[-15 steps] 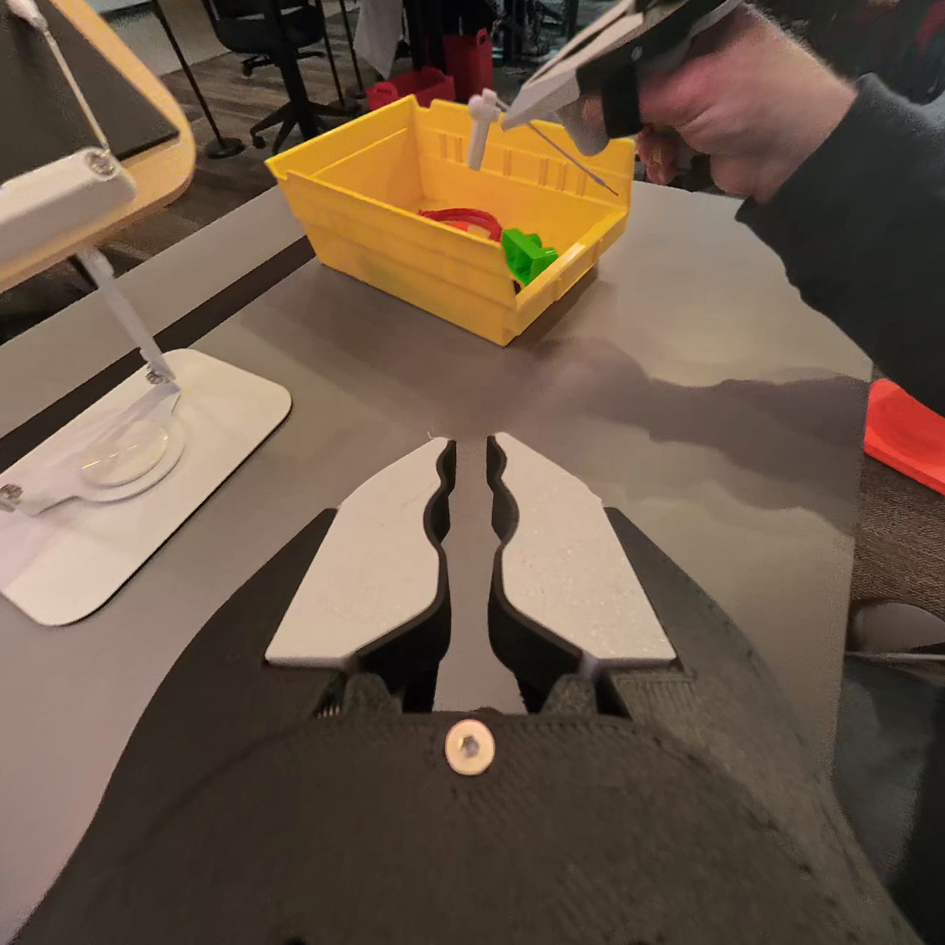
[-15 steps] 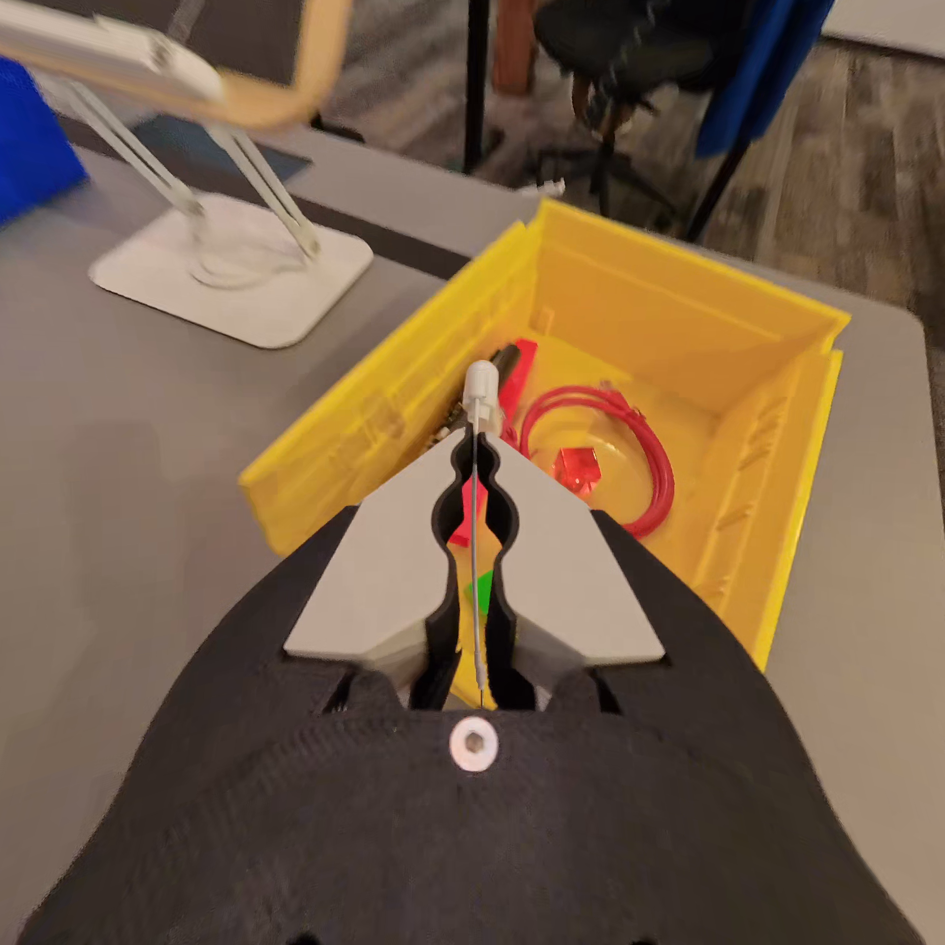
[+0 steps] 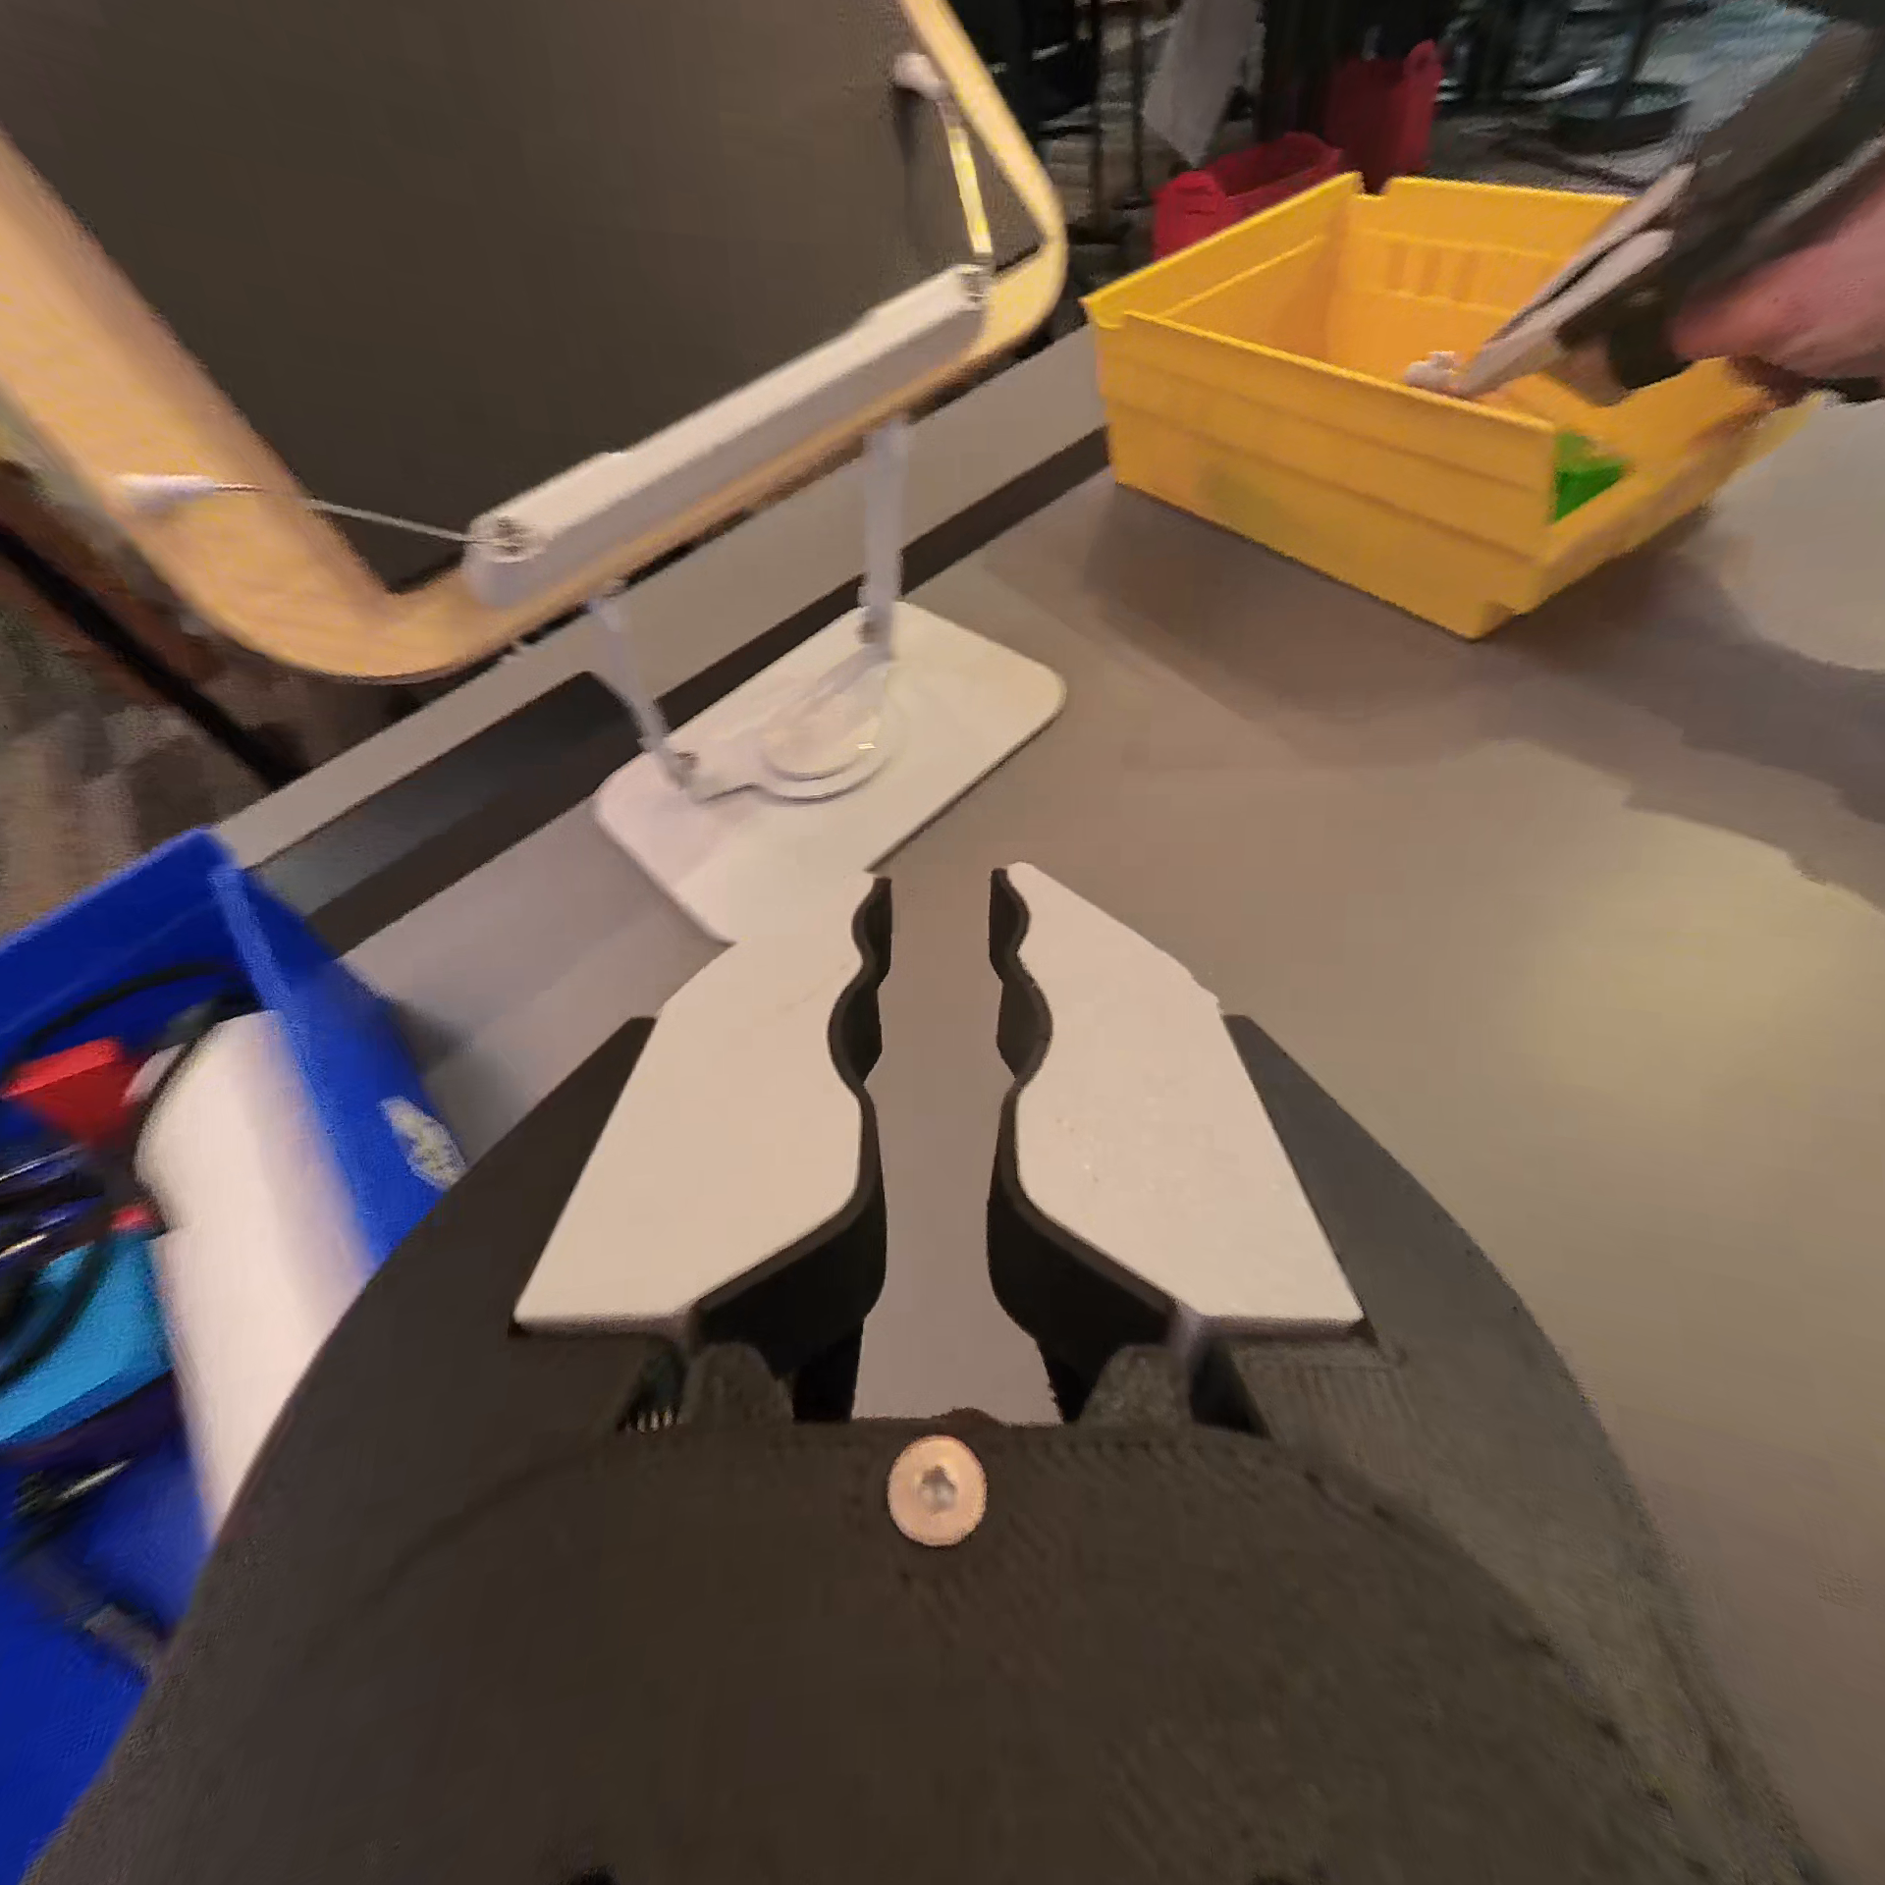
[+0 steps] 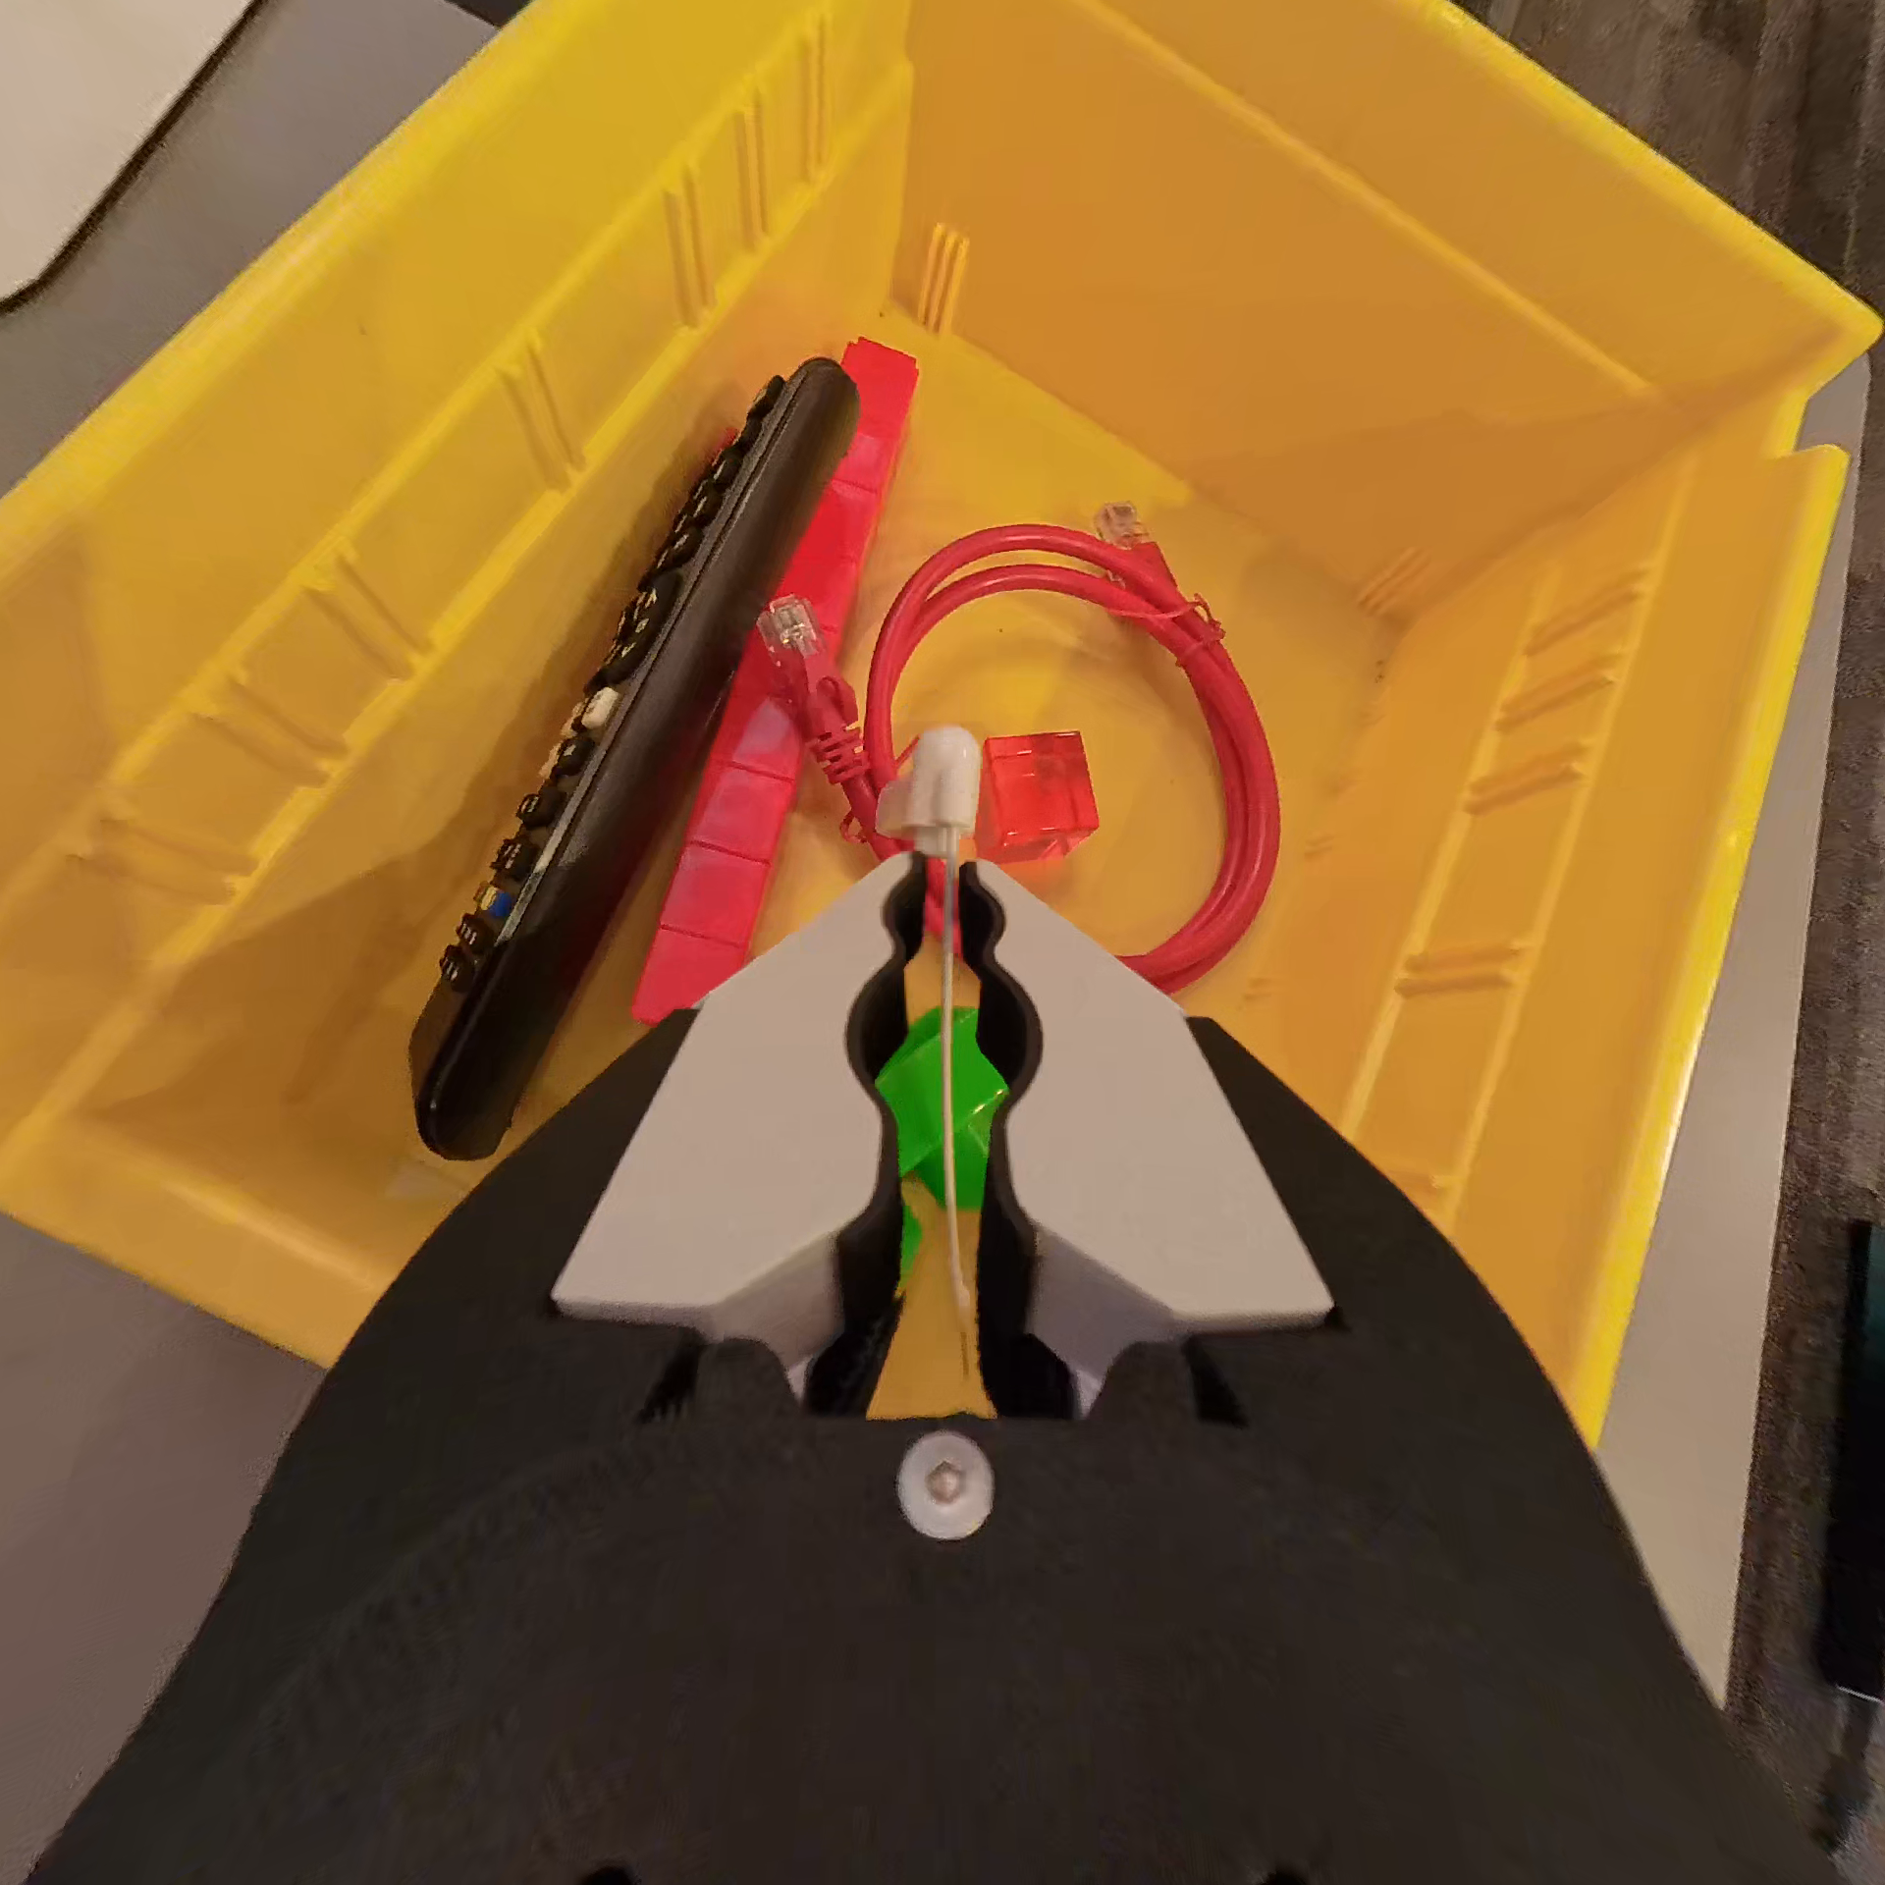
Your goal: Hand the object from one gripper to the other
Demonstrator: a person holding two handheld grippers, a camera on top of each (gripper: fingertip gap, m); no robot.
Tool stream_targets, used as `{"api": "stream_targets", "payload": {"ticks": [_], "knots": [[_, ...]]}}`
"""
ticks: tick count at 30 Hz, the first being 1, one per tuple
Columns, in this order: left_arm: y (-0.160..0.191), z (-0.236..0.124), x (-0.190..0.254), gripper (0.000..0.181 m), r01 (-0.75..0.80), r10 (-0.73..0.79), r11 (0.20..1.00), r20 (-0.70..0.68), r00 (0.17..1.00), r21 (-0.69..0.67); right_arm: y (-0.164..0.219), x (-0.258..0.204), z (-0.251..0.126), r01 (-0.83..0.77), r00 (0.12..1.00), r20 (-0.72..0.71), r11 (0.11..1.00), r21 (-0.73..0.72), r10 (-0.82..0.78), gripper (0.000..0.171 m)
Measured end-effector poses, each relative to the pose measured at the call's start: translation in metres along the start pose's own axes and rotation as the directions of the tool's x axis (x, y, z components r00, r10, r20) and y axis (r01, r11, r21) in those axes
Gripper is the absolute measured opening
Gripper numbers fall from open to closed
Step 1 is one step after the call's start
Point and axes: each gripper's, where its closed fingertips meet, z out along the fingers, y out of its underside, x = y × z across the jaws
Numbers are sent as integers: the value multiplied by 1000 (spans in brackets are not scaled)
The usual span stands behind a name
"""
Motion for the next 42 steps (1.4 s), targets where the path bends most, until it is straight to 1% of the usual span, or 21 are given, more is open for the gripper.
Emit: {"api": "stream_targets", "payload": {"ticks": [2, 5, 7, 9, 11, 12, 13, 14, 15, 17, 18, 19, 20, 22, 23, 27, 30, 32, 35, 37, 42], "knots": [[1, -13, -30, 18, -12, 12, 1000, 78, 997, -6, 1, -1, -2, 13, 1000, -13, 1000, -8, -13, 17], [8, -32, -79, 20, -30, 40, 998, 201, 979, -54, 4, -2, -5, 17, 1000, -23, 1000, -22, -17, 24], [14, -43, -106, 20, -2, 18, 998, 243, 970, -67, 6, -1, -7, 18, 999, -39, 1000, -24, -19, 25], [24, -51, -131, 20, 17, 13, 995, 281, 960, -103, 8, 3, -9, 8, 998, -55, 999, -36, -10, 44], [38, -57, -150, 21, 24, 28, 986, 304, 952, -168, 13, 2, -9, -3, 999, -36, 997, -71, 0, 62], [45, -60, -158, 21, 26, 41, 978, 312, 949, -208, 13, 5, -9, 13, 999, -52, 997, -76, -17, 65], [53, -62, -167, 21, 24, 59, 969, 326, 944, -245, 12, 6, -10, 37, 997, -60, 997, -69, -41, 62], [60, -64, -174, 21, 22, 76, 960, 334, 939, -280, 11, 5, -11, 50, 997, -54, 997, -67, -53, 65], [65, -65, -181, 21, 19, 90, 951, 336, 937, -307, 7, 3, -13, 48, 998, -42, 998, -51, -50, 63], [72, -67, -193, 21, 18, 104, 944, 349, 931, -330, -4, -2, -21, 66, 998, -24, 997, 25, -66, 6], [76, -66, -198, 20, 29, 93, 941, 342, 935, -337, -6, 1, -24, 76, 996, -45, 996, 35, -75, 0], [80, -64, -201, 20, 47, 73, 939, 332, 941, -342, -6, 2, -25, 80, 995, -54, 996, 30, -78, 0], [84, -62, -205, 20, 62, 57, 936, 324, 944, -346, -6, 2, -25, 67, 996, -54, 997, 30, -65, 5], [96, -58, -212, 20, 90, 33, 923, 310, 950, -375, -4, 10, -25, 15, 996, -87, 1000, 12, -14, 62], [103, -56, -216, 21, 110, 18, 912, 305, 952, -396, -4, 12, -26, 8, 996, -94, 1000, 13, -7, 71], [131, -41, -232, 25, 196, -50, 877, 322, 945, -439, -13, 3, -34, 4, 997, -73, 997, 77, 2, 68], [149, -27, -246, 38, 280, -117, 850, 359, 926, -446, -18, -4, -40, 12, 998, -68, 993, 113, -4, 70], [162, -19, -257, 47, 320, -122, 814, 396, 910, -485, -21, -9, -42, 14, 999, -51, 991, 131, -7, 69], [175, -3, -262, 57, 346, -155, 771, 370, 916, -534, -24, -13, -45, 25, 998, -53, 988, 150, -17, 66], [183, 5, -270, 60, 357, -160, 752, 373, 914, -554, -24, -16, -45, 23, 999, -46, 988, 152, -16, 65], [191, 20, -276, 54, 408, -241, 729, 353, 904, -549, -24, -20, -41, 15, 1000, -28, 987, 161, -11, 63]]}}
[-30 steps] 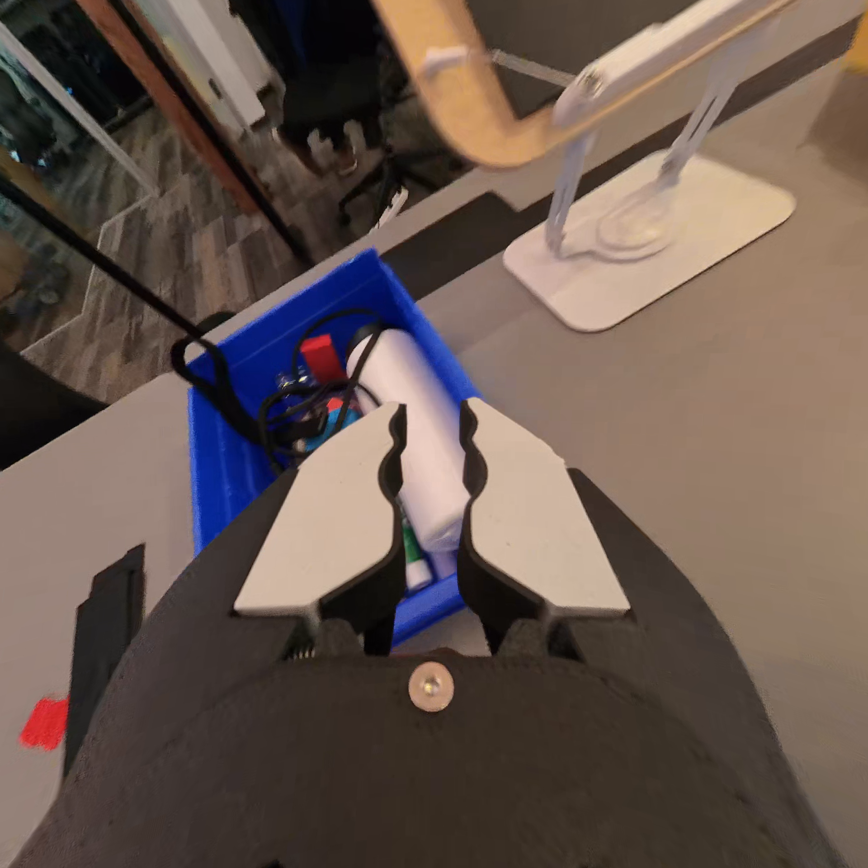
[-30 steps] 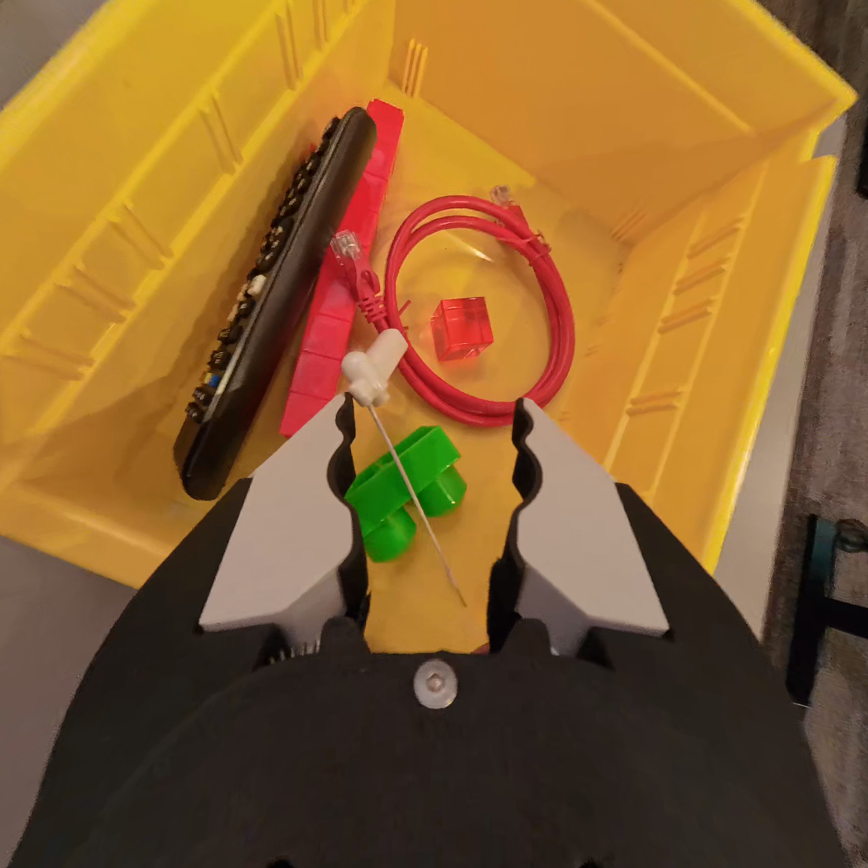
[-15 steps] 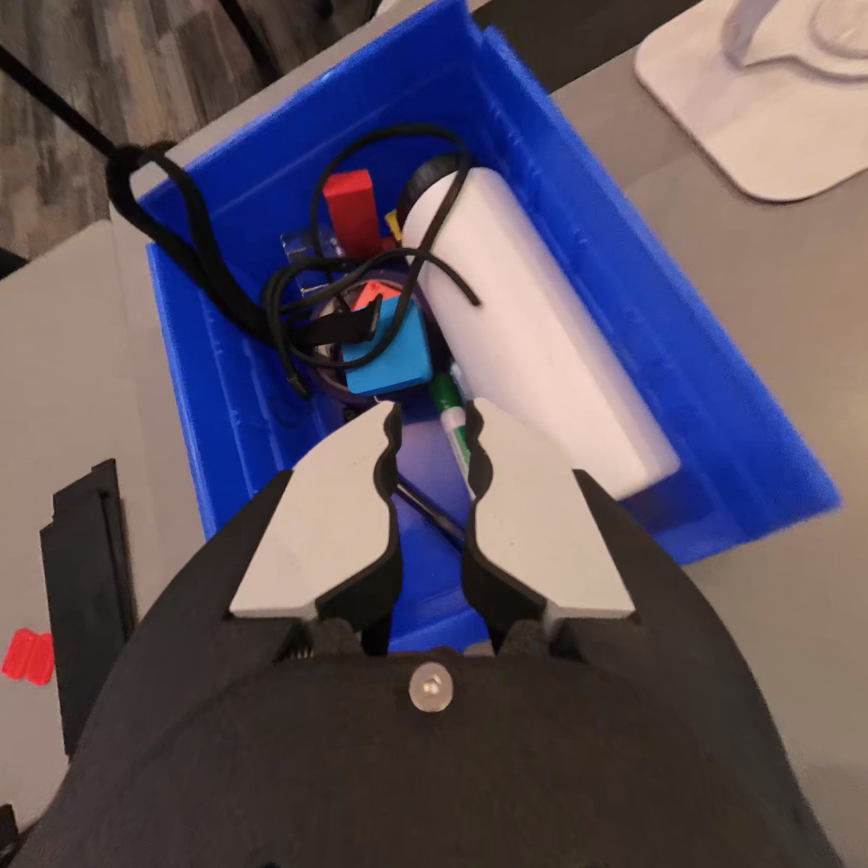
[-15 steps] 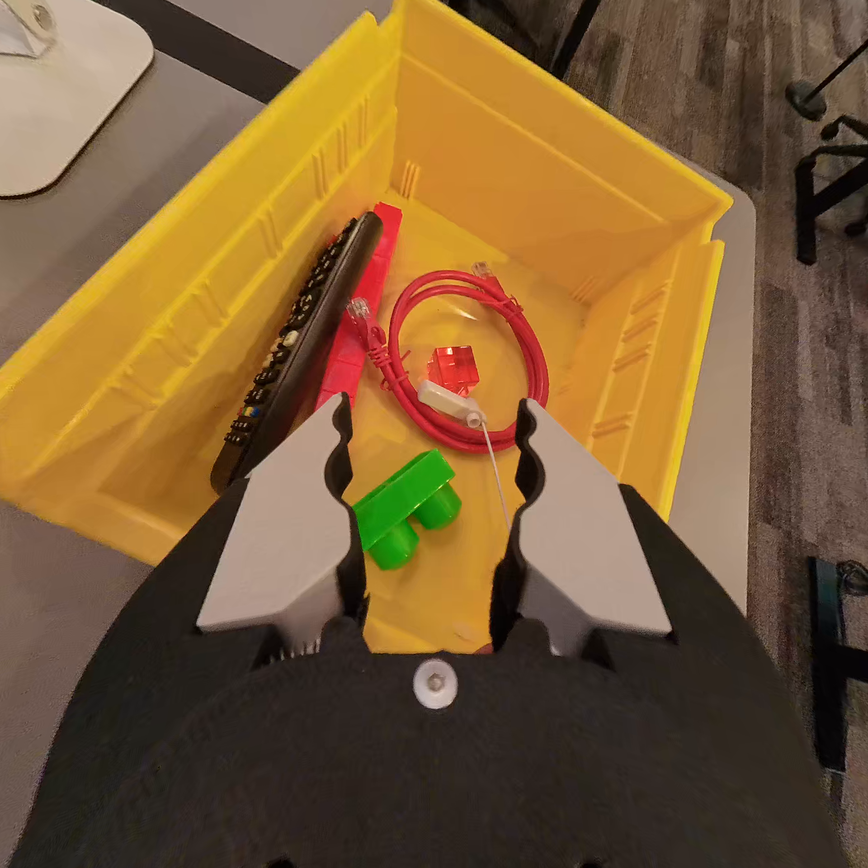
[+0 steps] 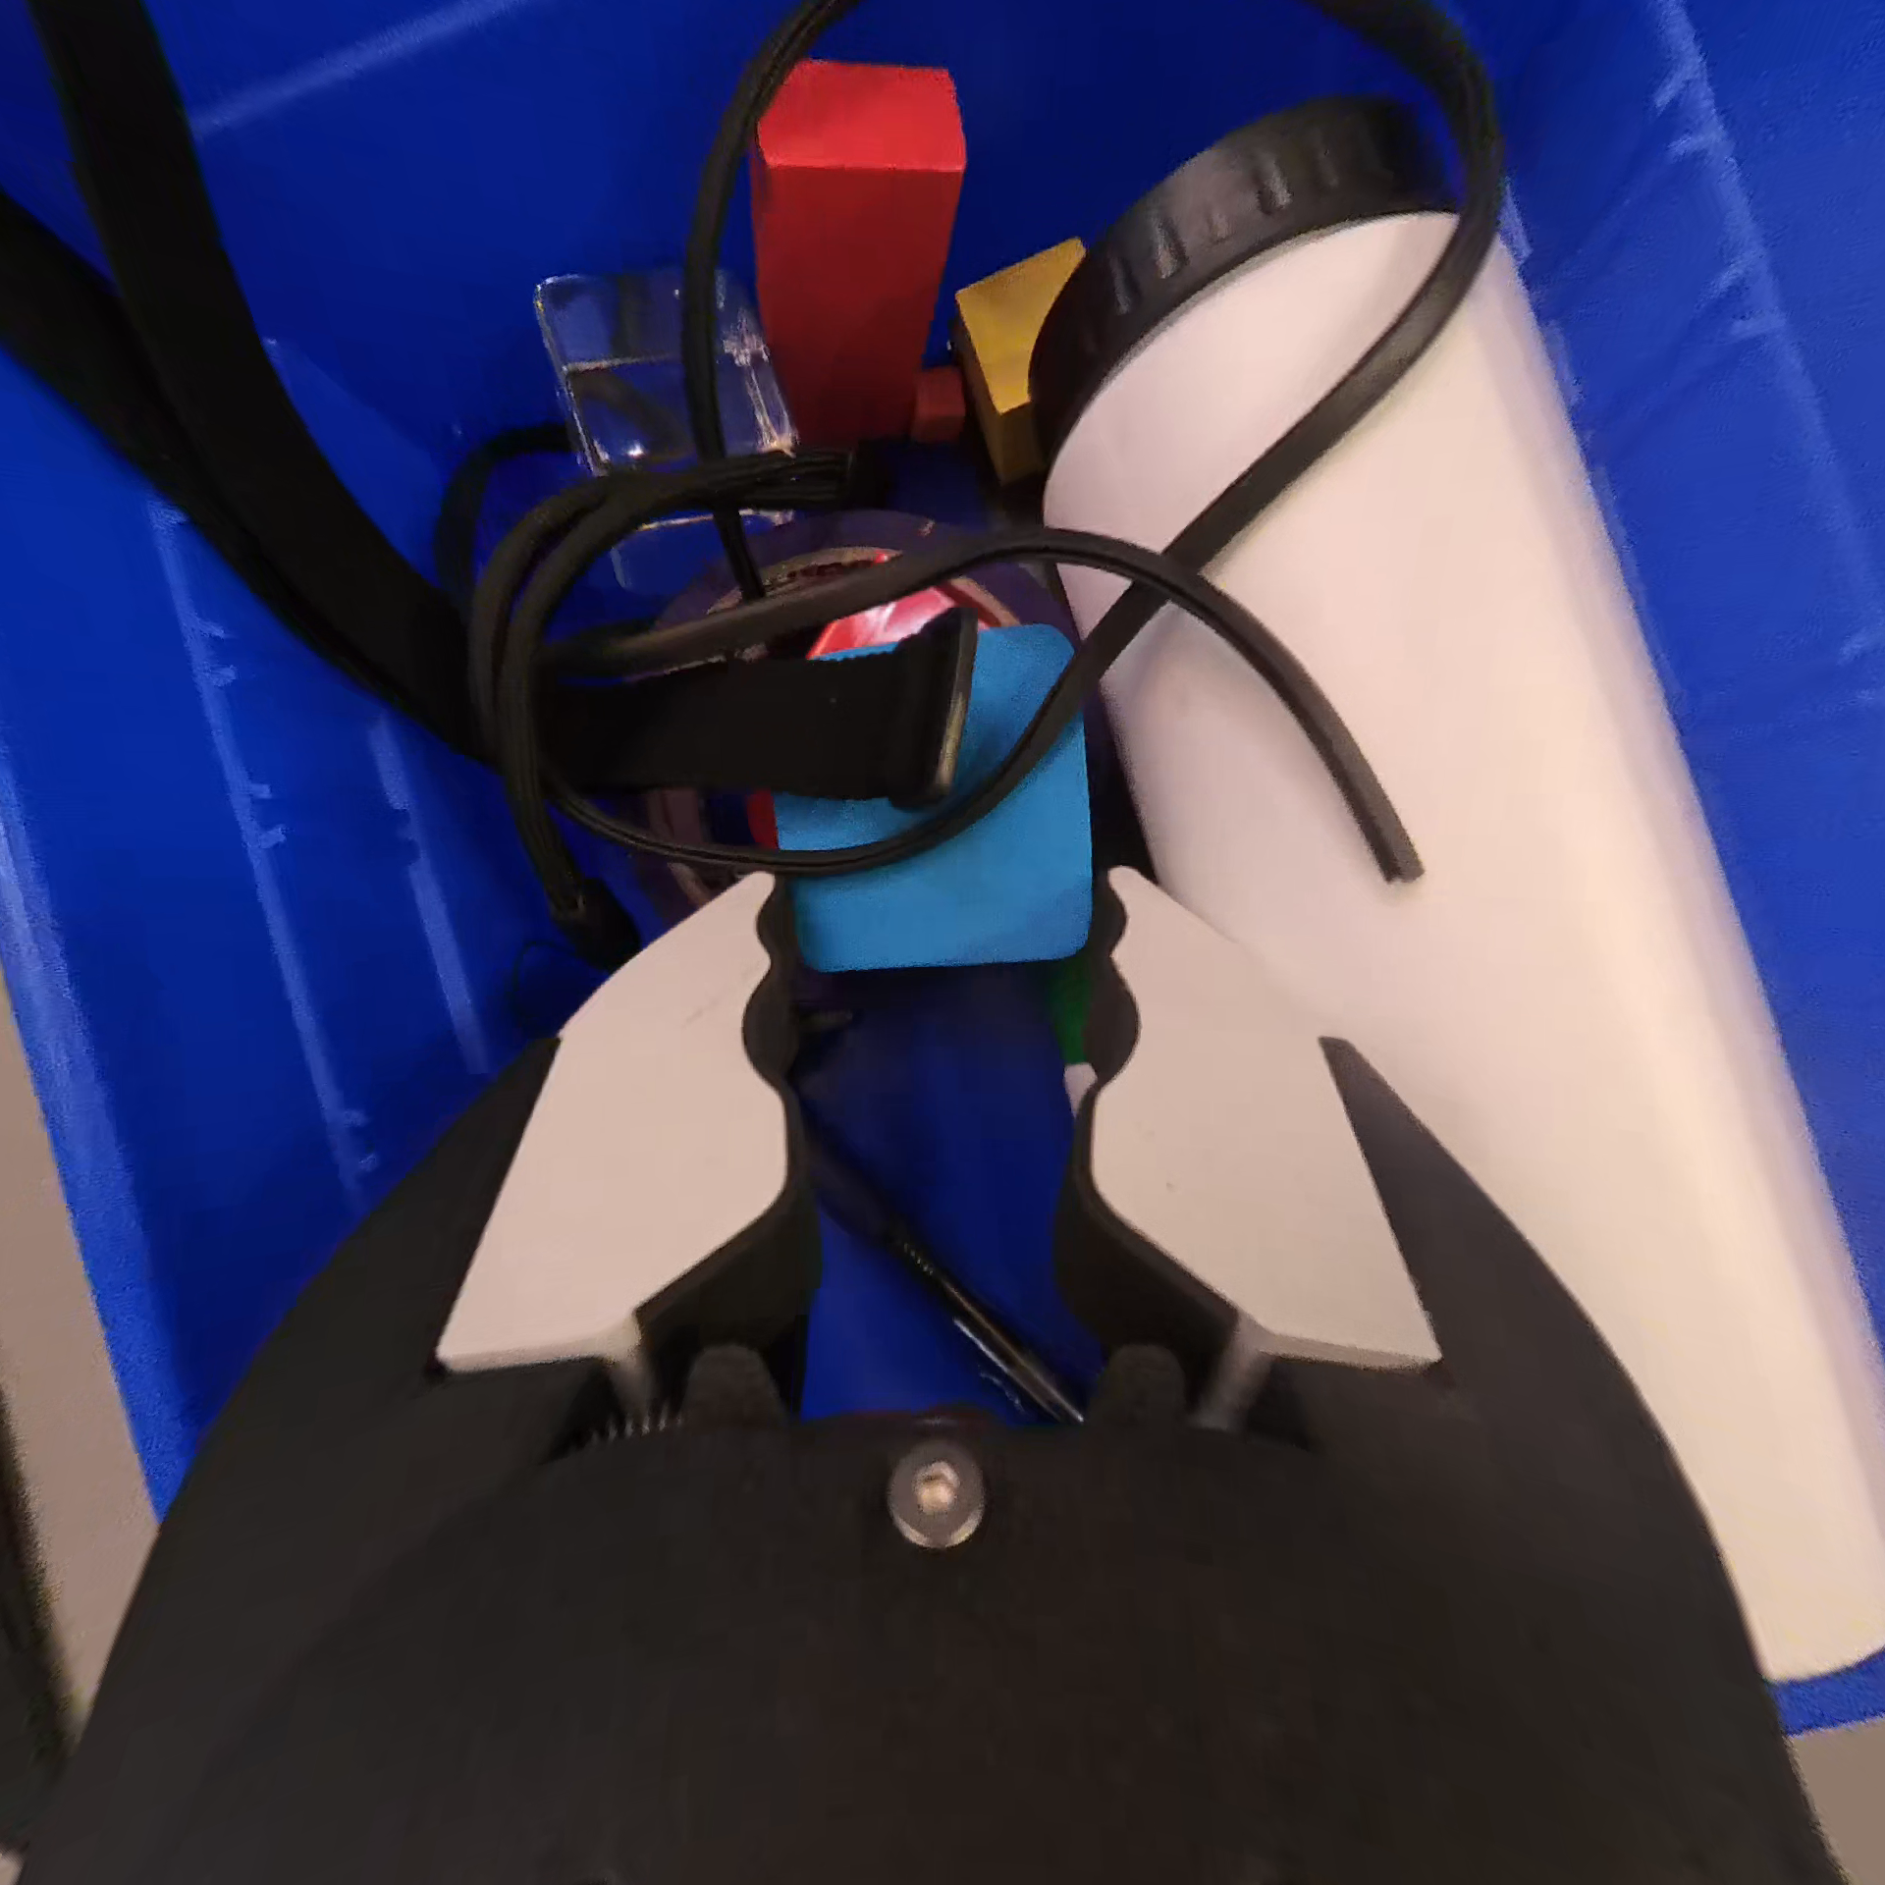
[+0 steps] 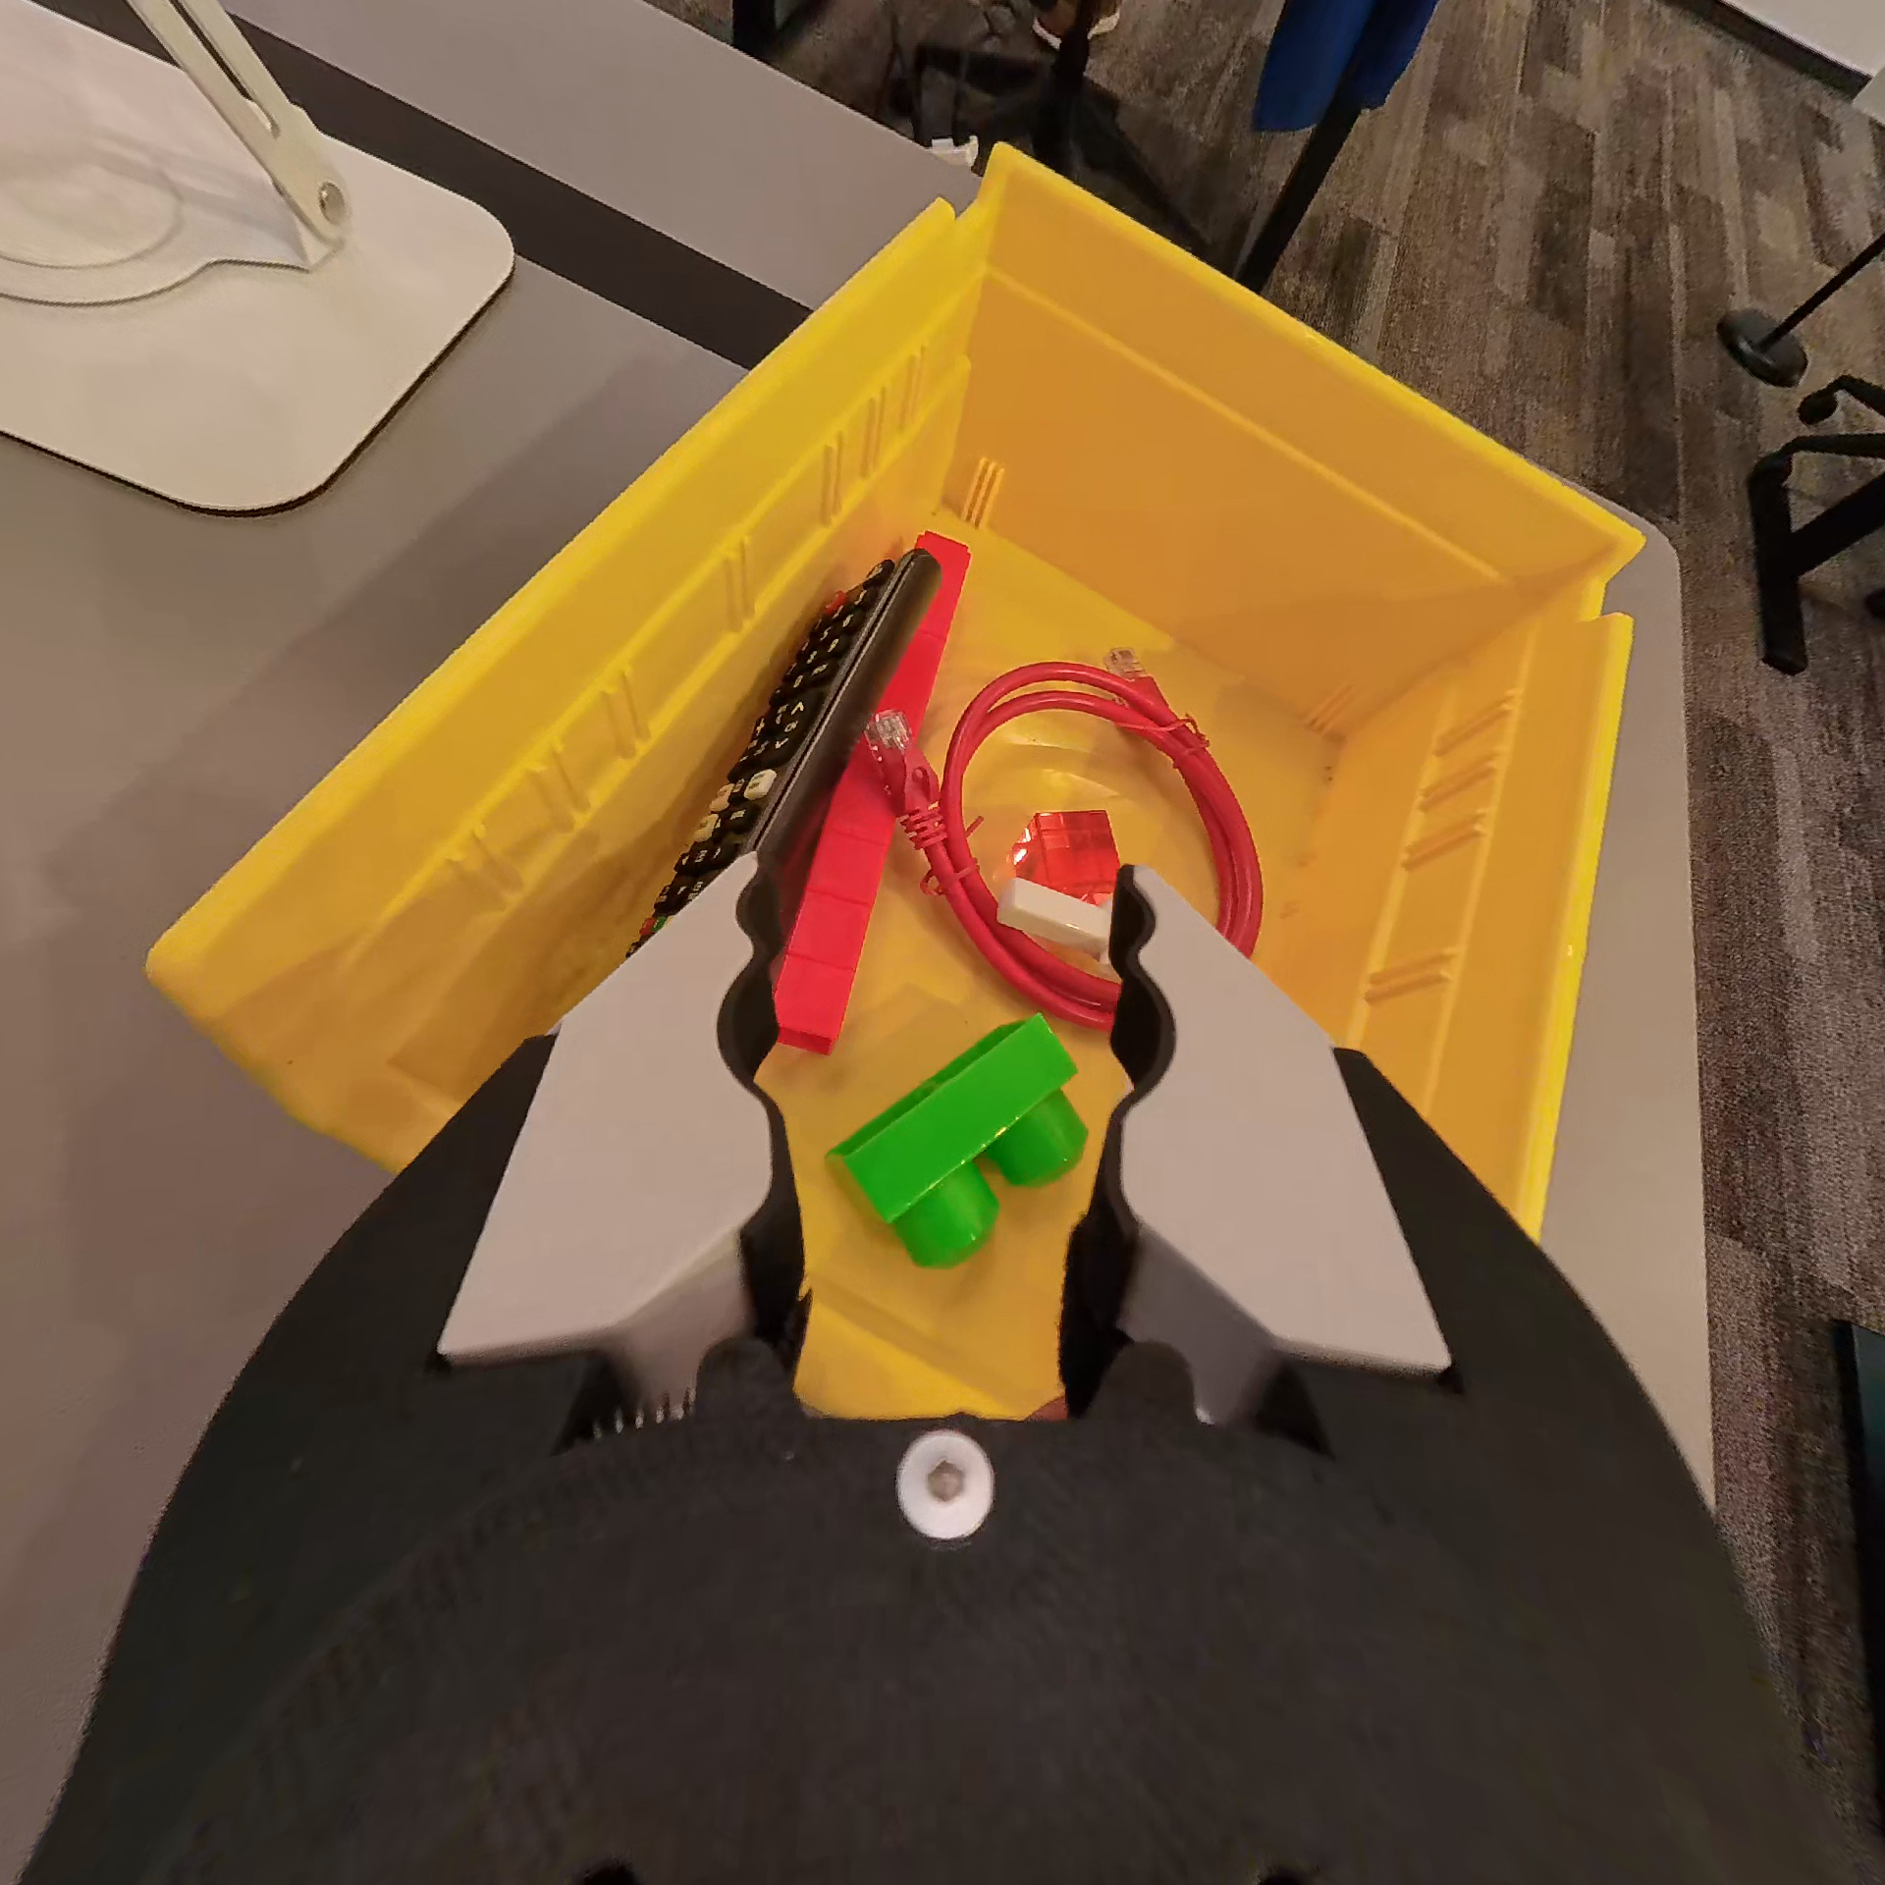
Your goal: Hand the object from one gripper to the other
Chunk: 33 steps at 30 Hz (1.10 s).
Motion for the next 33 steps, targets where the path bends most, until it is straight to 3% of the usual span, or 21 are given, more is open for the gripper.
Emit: {"api": "stream_targets", "payload": {"ticks": [5, 11, 15, 21, 24, 28, 33], "knots": [[-5, -9, 0, 54, 17, -16, 999, -21, 1000, 33, -3, -5, 0, 5, 1000, 13, 1000, 21, -6, 61], [-12, -45, -2, 54, 38, -32, 996, -75, 997, 75, -10, -16, -9, 27, 998, 58, 997, 65, -31, 68], [-3, -71, 8, 53, 26, -17, 999, -192, 981, 41, -17, -25, -20, 54, 995, 77, 993, 105, -63, 74], [33, -92, 24, 54, -128, 98, 987, -272, 957, -93, -35, -53, -43, 157, 977, 118, 973, 171, -178, 76], [49, -97, 26, 54, -233, 198, 963, -234, 952, -133, -63, -91, -71, 193, 948, 180, 923, 333, -263, 73], [53, -114, 42, 53, -335, 319, 940, -172, 932, -71, -82, -161, -98, 177, 864, 358, 880, 442, -353, 76], [45, -139, 106, 54, -593, 595, 803, -137, 792, 57, -98, -251, -119, 73, 676, 599, 847, 526, -429, 84]]}}
